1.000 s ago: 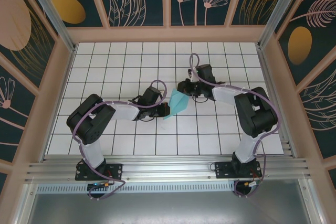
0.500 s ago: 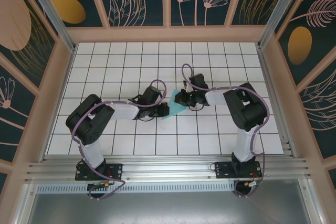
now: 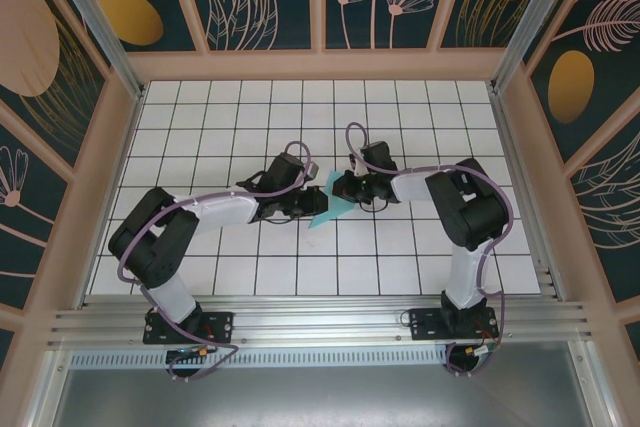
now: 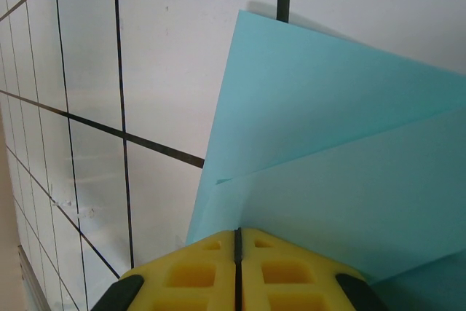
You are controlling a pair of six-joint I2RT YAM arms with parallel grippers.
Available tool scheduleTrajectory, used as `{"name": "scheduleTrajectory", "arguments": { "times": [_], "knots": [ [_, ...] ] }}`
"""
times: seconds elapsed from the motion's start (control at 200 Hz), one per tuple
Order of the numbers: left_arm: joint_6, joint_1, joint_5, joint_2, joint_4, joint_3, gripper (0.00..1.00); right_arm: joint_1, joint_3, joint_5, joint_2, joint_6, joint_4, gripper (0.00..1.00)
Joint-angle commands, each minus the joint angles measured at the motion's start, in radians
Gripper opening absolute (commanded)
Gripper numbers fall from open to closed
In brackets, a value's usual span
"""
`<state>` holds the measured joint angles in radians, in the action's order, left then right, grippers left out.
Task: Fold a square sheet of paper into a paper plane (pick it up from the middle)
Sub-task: Fourth fold the wing at the center of the table.
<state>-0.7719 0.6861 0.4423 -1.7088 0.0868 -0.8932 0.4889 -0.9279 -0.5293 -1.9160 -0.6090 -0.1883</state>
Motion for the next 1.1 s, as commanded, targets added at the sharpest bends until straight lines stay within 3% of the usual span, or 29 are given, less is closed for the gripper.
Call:
{"name": "scheduleTrajectory", "arguments": {
  "times": [0.0, 0.305, 0.676, 1.001, 1.096],
  "knots": [
    [-0.073, -0.009, 0.099, -0.053, 0.075, 0.012, 0.13, 0.0, 0.04, 0.065, -0.034, 0.009, 0.045, 0.1],
    [-0.106, -0.068, 0.186, -0.138, 0.217, 0.125, 0.1, -0.001, 0.035, 0.076, -0.056, 0.022, 0.066, 0.11],
    [0.0, -0.079, 0.037, -0.094, 0.017, 0.151, 0.1, 0.0, 0.031, 0.089, -0.061, 0.025, 0.077, 0.11],
    [0.039, -0.079, 0.041, 0.033, -0.069, 0.154, 0.1, -0.001, 0.022, 0.094, -0.058, 0.029, 0.092, 0.12],
    [0.049, -0.08, -0.001, 0.073, -0.107, 0.149, 0.1, 0.0, 0.02, 0.082, -0.051, 0.029, 0.088, 0.12]
  ]
}}
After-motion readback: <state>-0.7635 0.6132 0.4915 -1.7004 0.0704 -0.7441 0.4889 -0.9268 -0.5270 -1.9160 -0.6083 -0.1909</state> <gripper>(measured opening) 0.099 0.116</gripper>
